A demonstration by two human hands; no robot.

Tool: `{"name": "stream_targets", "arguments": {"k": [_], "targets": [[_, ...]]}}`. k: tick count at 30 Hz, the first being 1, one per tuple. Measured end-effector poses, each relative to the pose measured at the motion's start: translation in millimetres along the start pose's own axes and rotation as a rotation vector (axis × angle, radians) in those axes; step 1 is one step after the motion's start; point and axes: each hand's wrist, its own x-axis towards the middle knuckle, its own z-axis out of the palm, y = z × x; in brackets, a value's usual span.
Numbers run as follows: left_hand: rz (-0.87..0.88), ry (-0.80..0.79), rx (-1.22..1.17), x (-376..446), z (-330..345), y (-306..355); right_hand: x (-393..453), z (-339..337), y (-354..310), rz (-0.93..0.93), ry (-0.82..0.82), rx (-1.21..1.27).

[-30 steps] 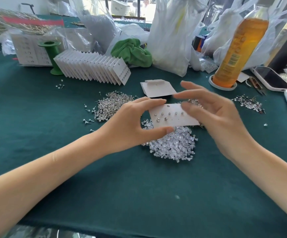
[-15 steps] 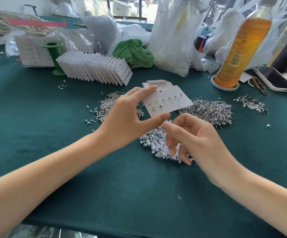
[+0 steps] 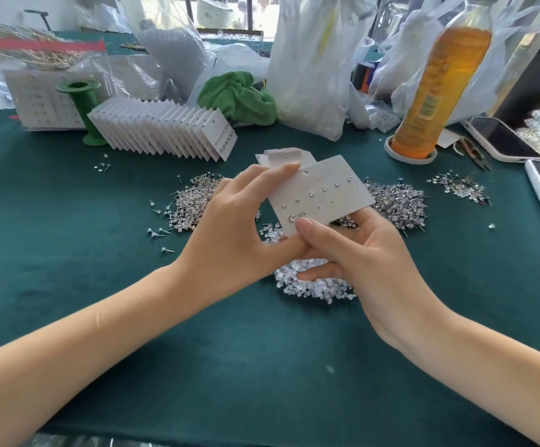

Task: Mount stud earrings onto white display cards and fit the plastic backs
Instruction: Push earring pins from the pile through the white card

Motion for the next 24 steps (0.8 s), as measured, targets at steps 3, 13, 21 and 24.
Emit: {"name": "stream_targets", "arguments": {"k": [3,13,21,24], "targets": [[0.006,0.013,0.027,-1.6,1.2,1.3,0.7,-0.7,0.5,-0.011,0.011,0.007],[0.053,0.052,0.077,-3.7,2.6,4.4,4.0,-1.5,2.0,-0.034,-0.019,0.020],[0.126,0.081,0.077,-3.9,2.5,3.7,6.2,-6.3,2.2,-0.034,-0.031,0.043],[0.163,0.092,0.078,-3.8,3.5,2.7,6.8,-5.9,3.2,-0.039,-0.040,0.041]]}}
